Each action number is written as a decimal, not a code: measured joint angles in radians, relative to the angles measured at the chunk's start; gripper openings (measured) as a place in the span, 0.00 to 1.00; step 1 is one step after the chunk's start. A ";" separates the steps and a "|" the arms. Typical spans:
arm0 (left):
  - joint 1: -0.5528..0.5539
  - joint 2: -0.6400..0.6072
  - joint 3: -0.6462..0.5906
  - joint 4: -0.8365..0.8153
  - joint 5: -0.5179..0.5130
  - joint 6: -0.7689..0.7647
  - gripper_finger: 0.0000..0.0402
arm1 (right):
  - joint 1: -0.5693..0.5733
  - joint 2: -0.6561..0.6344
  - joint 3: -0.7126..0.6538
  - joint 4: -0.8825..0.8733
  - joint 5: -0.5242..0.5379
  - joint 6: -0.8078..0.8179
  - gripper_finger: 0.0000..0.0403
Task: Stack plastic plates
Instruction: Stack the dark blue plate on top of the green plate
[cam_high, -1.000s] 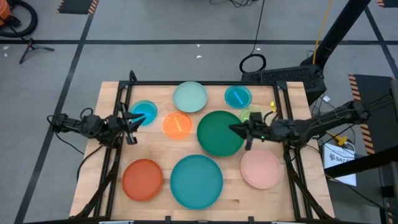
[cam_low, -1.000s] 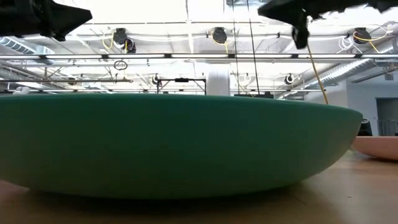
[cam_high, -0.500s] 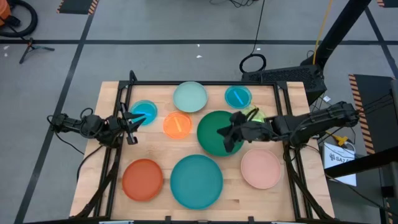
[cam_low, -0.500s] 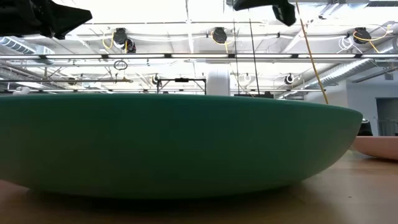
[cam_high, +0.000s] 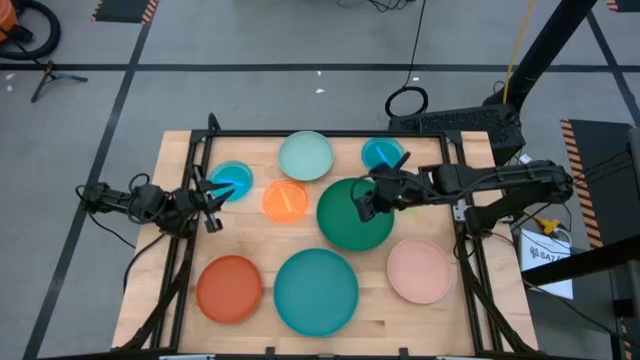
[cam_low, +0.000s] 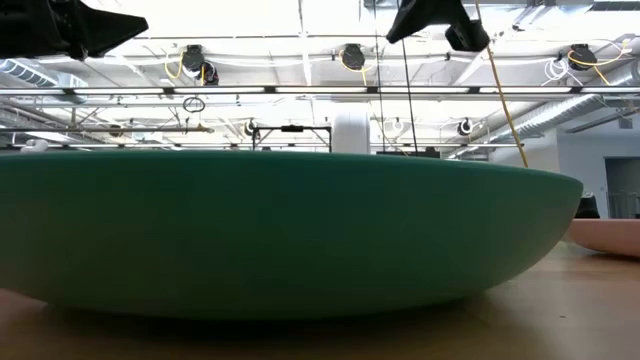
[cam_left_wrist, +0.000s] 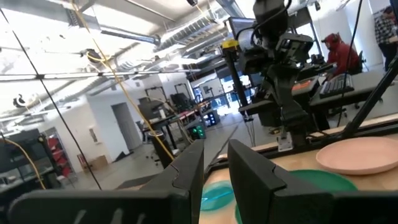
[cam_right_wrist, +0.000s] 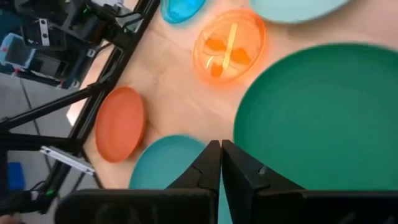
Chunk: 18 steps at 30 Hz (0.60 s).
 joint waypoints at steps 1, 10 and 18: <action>0.000 0.000 0.000 0.000 0.000 0.008 0.20 | -0.002 0.000 0.000 0.004 0.014 -0.020 0.03; 0.000 0.000 0.000 0.028 0.000 0.085 0.20 | -0.005 0.000 0.000 0.075 0.065 -0.189 0.03; 0.000 0.000 0.000 0.031 0.000 0.144 0.20 | 0.004 0.023 0.000 0.159 0.091 -0.271 0.03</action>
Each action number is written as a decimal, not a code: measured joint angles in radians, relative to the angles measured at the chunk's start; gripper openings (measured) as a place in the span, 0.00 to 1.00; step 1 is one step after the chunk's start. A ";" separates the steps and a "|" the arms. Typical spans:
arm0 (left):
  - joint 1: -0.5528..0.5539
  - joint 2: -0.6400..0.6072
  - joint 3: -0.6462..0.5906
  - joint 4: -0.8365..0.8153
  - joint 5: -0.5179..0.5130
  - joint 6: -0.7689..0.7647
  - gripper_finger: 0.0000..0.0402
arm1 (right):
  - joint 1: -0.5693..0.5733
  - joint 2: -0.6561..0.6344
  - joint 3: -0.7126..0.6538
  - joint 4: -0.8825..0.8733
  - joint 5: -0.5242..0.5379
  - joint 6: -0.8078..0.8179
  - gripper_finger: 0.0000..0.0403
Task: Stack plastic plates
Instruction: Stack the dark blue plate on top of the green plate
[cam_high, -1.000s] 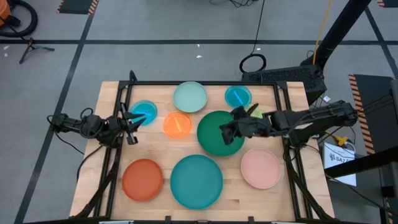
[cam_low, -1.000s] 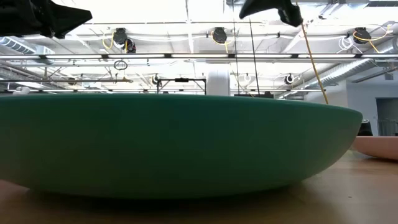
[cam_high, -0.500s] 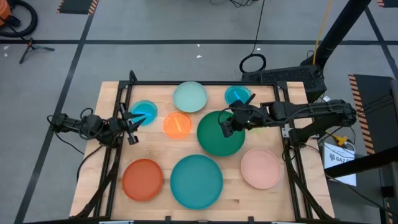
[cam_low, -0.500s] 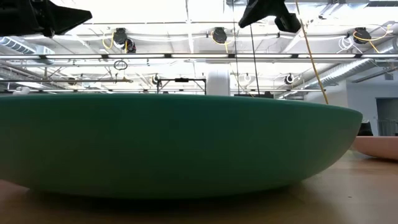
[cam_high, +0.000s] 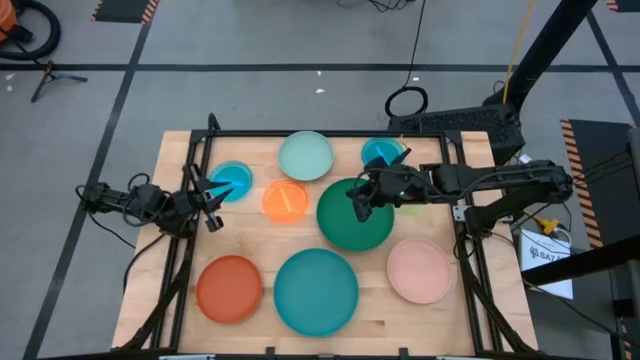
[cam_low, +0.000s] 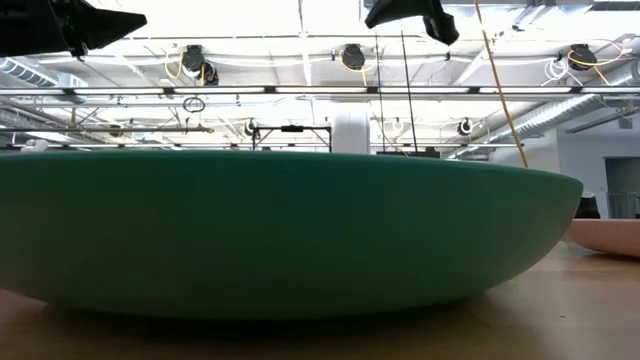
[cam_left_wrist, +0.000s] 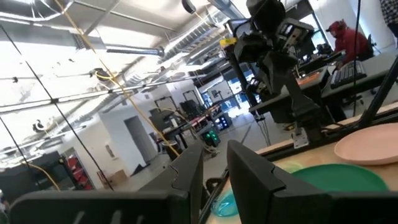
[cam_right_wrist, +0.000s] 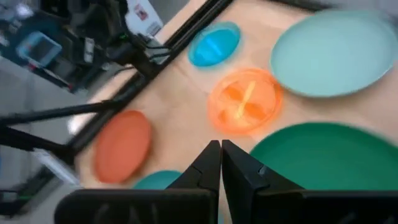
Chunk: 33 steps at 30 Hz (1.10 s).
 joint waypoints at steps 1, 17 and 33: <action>0.000 0.000 0.000 0.005 0.000 0.013 0.20 | 0.007 0.014 0.000 -0.001 0.000 -0.011 0.03; 0.000 0.000 0.000 0.071 -0.001 0.012 0.20 | 0.165 0.365 0.000 -0.002 -0.491 0.560 0.00; 0.000 0.000 0.000 0.088 -0.001 -0.021 0.20 | 0.259 0.366 0.002 0.002 -0.607 0.997 0.00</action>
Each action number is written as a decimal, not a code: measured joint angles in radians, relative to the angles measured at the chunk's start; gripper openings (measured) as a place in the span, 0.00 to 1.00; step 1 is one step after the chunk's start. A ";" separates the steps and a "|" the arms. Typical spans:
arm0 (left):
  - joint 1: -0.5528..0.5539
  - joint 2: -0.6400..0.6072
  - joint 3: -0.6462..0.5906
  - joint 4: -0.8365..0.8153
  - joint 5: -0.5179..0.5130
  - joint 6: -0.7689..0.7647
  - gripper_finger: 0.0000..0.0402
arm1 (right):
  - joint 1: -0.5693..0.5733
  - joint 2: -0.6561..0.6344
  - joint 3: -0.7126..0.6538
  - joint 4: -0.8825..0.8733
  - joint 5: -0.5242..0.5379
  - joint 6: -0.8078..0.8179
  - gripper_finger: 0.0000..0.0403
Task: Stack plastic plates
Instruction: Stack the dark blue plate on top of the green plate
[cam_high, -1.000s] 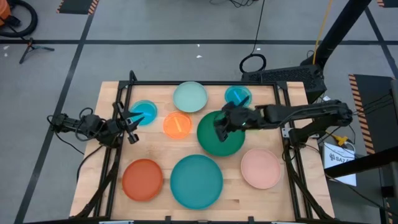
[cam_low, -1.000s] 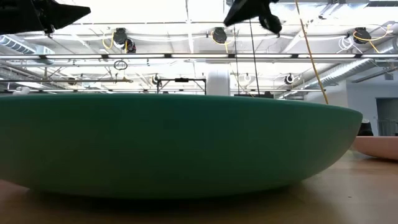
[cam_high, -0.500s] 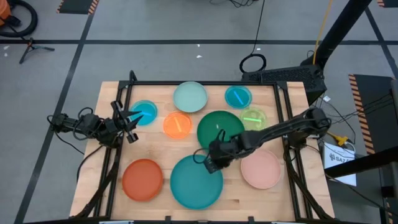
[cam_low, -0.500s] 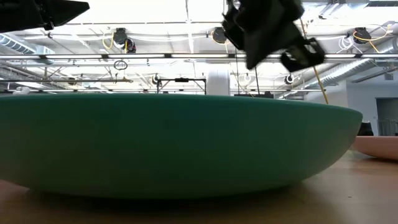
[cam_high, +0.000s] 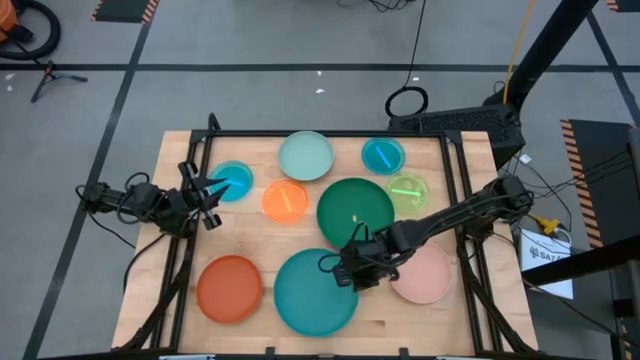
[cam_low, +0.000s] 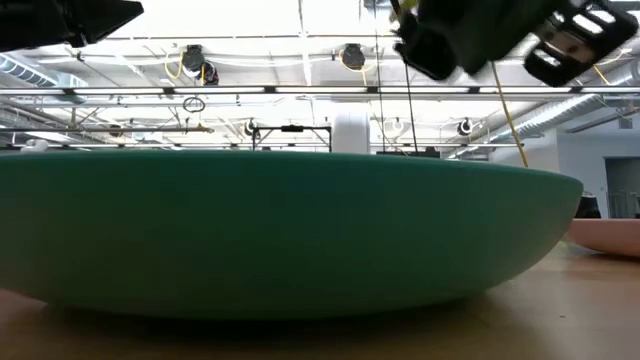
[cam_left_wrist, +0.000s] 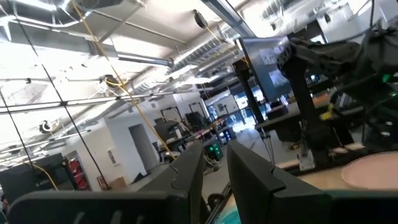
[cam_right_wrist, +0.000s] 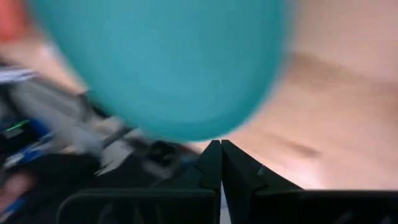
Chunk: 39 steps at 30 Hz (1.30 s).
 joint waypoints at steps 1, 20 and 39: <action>0.000 0.000 0.000 0.006 0.000 -0.004 0.20 | 0.003 0.000 0.010 0.019 0.030 0.004 0.00; 0.000 0.000 0.000 0.017 0.000 0.006 0.20 | 0.047 0.121 0.357 -0.122 0.294 -0.119 0.00; 0.000 0.000 0.000 0.015 0.000 0.002 0.20 | 0.036 0.288 0.553 -0.665 0.207 -0.113 0.01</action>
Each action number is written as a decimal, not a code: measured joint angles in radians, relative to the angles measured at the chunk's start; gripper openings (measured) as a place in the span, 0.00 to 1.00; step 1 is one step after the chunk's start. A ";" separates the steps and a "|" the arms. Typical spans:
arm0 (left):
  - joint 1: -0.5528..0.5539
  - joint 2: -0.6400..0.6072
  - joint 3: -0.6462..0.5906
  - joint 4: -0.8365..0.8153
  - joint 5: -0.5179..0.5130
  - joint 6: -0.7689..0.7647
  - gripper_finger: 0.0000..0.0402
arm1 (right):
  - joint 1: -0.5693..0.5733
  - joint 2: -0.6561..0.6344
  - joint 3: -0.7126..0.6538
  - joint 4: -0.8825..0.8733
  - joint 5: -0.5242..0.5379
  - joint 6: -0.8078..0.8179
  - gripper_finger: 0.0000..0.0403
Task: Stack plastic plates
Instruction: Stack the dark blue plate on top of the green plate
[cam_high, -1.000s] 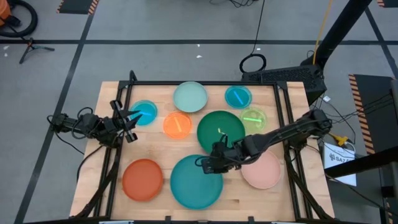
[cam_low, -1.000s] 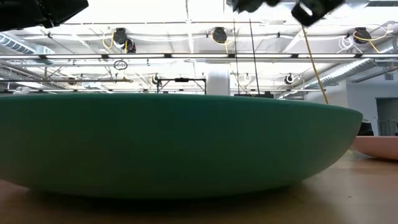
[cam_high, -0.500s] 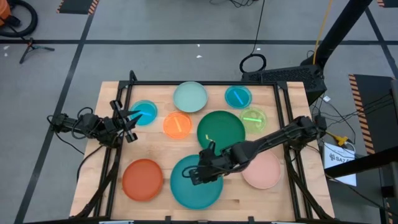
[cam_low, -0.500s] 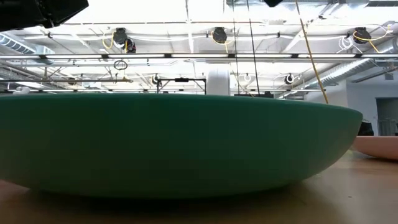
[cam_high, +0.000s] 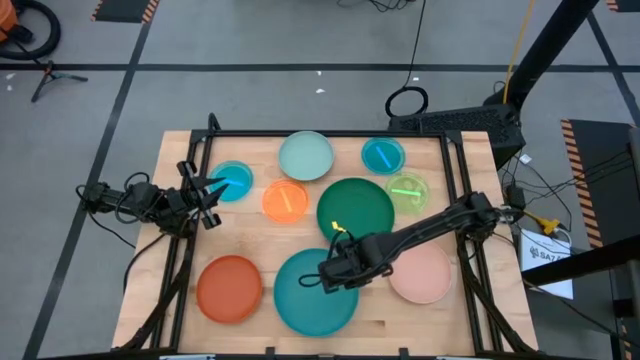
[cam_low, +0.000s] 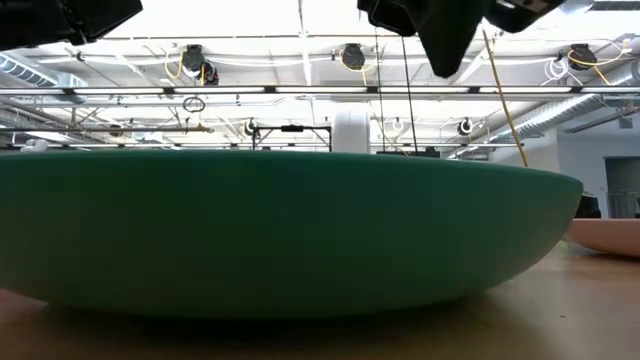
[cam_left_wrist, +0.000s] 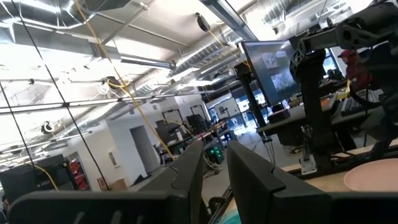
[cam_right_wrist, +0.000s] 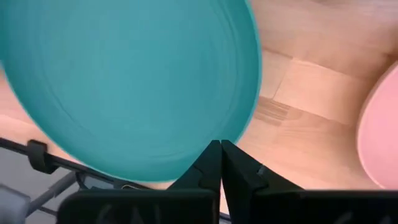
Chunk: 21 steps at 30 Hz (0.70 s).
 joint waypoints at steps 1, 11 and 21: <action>0.000 0.000 0.000 0.000 0.000 0.000 0.20 | 0.000 0.000 -0.003 0.001 0.000 -0.003 0.02; 0.000 0.000 0.000 0.000 0.000 -0.001 0.20 | 0.000 -0.002 -0.018 -0.090 0.034 -0.107 0.27; 0.000 0.000 0.000 -0.002 0.000 0.000 0.20 | -0.002 -0.002 -0.019 -0.083 0.090 -0.136 0.53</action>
